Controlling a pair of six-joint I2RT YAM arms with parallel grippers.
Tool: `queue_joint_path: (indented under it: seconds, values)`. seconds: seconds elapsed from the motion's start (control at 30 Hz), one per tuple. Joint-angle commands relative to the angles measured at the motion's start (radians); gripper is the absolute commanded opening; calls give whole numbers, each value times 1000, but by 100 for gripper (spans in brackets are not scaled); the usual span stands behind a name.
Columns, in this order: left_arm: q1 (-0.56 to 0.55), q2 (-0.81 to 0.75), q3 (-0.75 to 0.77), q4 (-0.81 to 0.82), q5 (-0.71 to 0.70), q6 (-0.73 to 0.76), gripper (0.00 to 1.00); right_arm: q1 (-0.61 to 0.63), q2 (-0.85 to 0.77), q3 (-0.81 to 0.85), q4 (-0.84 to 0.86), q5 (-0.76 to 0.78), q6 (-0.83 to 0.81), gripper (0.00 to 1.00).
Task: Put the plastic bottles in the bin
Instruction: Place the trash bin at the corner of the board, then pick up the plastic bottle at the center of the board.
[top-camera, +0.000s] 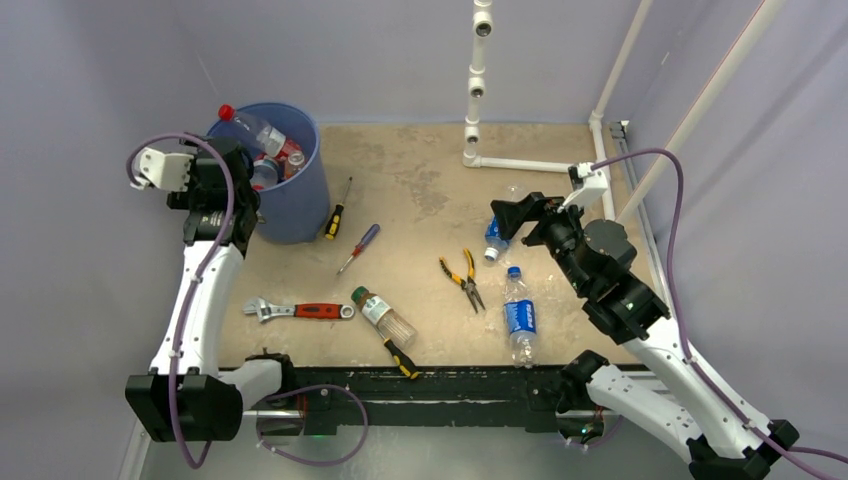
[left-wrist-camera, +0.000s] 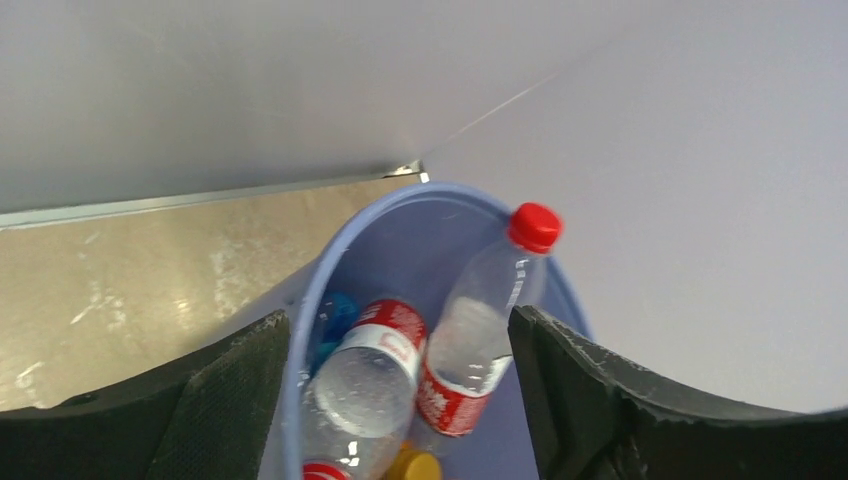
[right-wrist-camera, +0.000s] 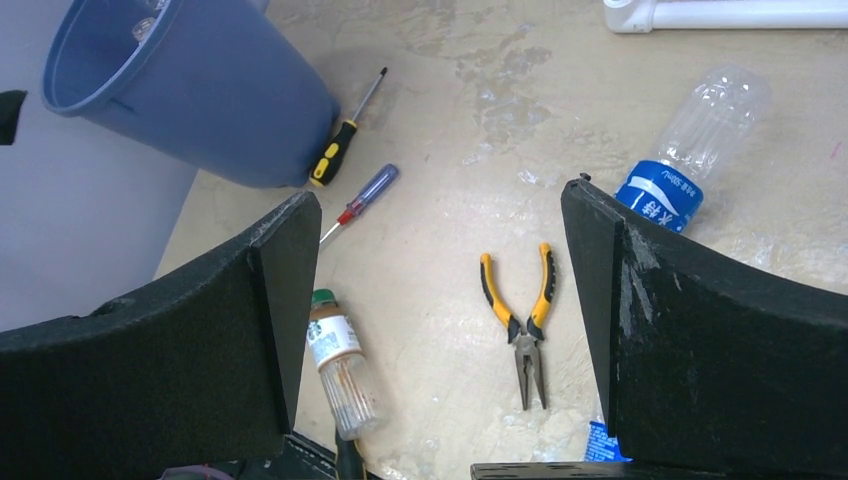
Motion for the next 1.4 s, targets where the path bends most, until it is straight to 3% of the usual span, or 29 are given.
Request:
queue_joint_path:
  seconds: [0.0, 0.1, 0.27, 0.33, 0.43, 0.53, 0.7, 0.8, 1.07, 1.37]
  values:
    - [7, -55, 132, 30, 54, 128, 86, 1, 8, 54, 13, 11, 1, 88]
    - [7, -63, 234, 11, 163, 244, 95, 1, 18, 55, 16, 17, -6, 88]
    - [-29, -62, 300, 14, 525, 380, 99, 1, 48, 10, 24, 38, 9, 88]
    - [-173, -28, 322, -27, 524, 448, 99, 1, 65, -34, 20, 66, 36, 88]
    - [-523, 26, 325, -61, 293, 597, 99, 0, 106, -92, 26, 102, 70, 88]
    - [-687, 69, 308, -55, 236, 640, 99, -2, 174, -130, 40, 110, 101, 89]
    - [-696, 23, 113, 79, 535, 670, 99, -52, 269, -182, 96, 115, 150, 89]
    - [-696, -22, -9, 114, 621, 686, 98, -138, 337, -225, 176, 33, 187, 89]
    - [-696, -170, -225, 88, 564, 727, 98, -196, 515, -255, 375, -2, 222, 95]
    - [-696, -181, -228, 91, 604, 719, 97, -249, 783, -123, 392, 46, 199, 96]
